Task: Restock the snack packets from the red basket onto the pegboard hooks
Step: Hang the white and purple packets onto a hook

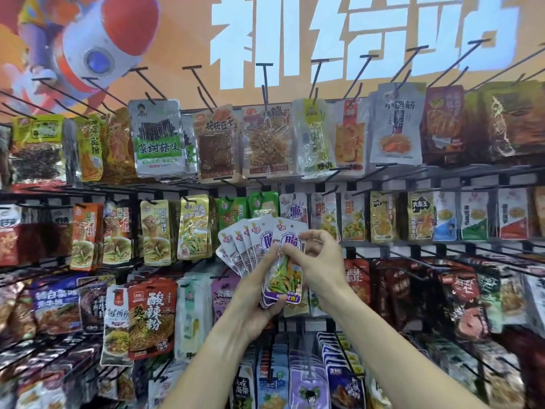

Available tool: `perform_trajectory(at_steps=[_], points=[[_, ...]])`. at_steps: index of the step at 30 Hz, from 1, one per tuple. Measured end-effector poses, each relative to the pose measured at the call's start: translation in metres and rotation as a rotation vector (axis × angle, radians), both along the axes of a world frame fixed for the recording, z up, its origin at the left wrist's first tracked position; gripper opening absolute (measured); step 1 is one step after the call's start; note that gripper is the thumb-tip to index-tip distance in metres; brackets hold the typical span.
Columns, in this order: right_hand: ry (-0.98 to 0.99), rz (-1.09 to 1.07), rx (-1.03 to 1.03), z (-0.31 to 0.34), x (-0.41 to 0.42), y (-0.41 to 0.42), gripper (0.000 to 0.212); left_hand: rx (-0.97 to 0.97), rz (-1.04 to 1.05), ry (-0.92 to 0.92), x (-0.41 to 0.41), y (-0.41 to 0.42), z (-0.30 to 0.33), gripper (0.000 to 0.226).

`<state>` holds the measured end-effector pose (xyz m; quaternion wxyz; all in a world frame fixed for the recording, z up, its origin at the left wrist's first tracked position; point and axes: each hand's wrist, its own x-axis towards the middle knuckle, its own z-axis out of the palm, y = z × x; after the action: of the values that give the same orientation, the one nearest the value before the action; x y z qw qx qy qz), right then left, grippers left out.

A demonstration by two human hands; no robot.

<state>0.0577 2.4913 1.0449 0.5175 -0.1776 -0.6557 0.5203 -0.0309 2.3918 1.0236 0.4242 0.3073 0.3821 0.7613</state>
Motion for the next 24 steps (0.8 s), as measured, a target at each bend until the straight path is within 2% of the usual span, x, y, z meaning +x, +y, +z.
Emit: perform_trajectory(at_steps=[3, 7, 11, 18, 22, 24], points=[[0.024, 0.014, -0.003, -0.002, 0.001, 0.003, 0.035, 0.011, -0.005, -0.003, 0.003, -0.004, 0.001, 0.027], [0.050, -0.101, 0.074, 0.009, -0.002, 0.014, 0.030, 0.028, 0.066, -0.013, 0.003, -0.010, 0.004, 0.020], [0.095, -0.138, 0.141, 0.036, -0.003, 0.024, 0.036, 0.037, 0.036, -0.081, -0.004, -0.013, 0.005, 0.026], [-0.006, -0.161, 0.200, 0.059, -0.016, 0.033, 0.046, 0.046, 0.038, -0.083, -0.006, -0.020, 0.009, 0.023], [-0.042, -0.216, 0.210, 0.063, -0.021, 0.033, 0.046, 0.045, 0.025, -0.084, -0.011, -0.018, 0.006, 0.047], [-0.063, -0.246, 0.208, 0.066, -0.025, 0.034, 0.047, 0.050, 0.026, -0.075, -0.013, -0.019, 0.006, 0.049]])
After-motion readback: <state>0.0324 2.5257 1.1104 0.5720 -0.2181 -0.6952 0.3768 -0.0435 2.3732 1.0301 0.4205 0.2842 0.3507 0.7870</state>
